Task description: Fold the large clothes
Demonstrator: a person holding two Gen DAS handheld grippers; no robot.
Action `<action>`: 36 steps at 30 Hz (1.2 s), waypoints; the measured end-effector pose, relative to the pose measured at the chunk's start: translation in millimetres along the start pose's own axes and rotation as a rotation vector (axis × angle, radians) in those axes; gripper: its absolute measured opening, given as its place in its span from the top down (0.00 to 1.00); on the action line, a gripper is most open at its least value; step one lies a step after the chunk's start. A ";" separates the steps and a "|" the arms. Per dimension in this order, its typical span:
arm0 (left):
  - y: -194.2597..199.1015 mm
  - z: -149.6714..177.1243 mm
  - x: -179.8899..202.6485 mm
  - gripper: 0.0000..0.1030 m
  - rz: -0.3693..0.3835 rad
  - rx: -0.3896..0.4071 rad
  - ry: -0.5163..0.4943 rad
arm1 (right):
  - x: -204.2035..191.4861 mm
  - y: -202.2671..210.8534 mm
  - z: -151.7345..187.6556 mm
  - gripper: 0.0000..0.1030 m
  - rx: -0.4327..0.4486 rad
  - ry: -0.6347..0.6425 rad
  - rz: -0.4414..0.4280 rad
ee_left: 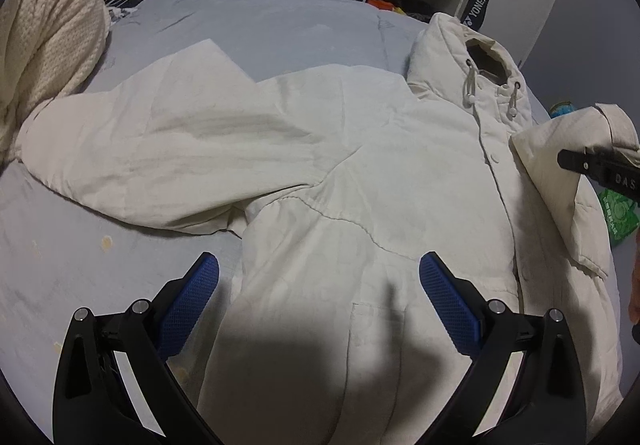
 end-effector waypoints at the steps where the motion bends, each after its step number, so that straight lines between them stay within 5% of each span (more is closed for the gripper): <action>1: -0.7 0.2 -0.8 0.06 -0.003 -0.002 0.001 | -1.0 -0.5 1.0 0.77 -0.002 0.006 -0.002; 3: -1.8 0.7 -1.6 0.06 -0.008 -0.004 0.001 | -6.1 0.1 1.0 0.51 -0.003 0.042 0.007; 5: -1.6 0.7 -0.7 0.06 -0.008 -0.002 -0.003 | -11.9 4.2 -1.0 0.37 0.020 0.092 0.024; 12: -2.5 1.5 -1.2 0.06 -0.025 0.002 -0.015 | -24.0 20.4 -3.2 0.36 0.054 0.139 0.042; 21: 0.5 -2.9 -1.3 0.06 -0.041 0.025 -0.032 | -55.0 34.5 -3.0 0.33 0.100 0.426 0.217; 25: -0.4 -3.8 -5.6 0.06 -0.039 0.020 -0.007 | -69.9 45.8 0.0 0.30 0.144 0.486 0.203; 31: -0.6 -3.6 -6.0 0.06 -0.035 0.021 -0.008 | -44.9 90.0 19.5 0.30 0.224 0.222 0.044; 36: 4.3 -1.0 12.5 0.06 -0.009 0.039 -0.077 | 42.3 123.7 70.9 0.25 0.264 -0.160 -0.045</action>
Point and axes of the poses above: each gripper's, at about its wrist camera, not at the fingertips, and y roughly against the way its jaws point, x to its right, z to its underside, the point moved 9 cm from there along -y, roughly the way its jaws point, and after that the axes turned 6 degrees about y, right-handed, at the moved point
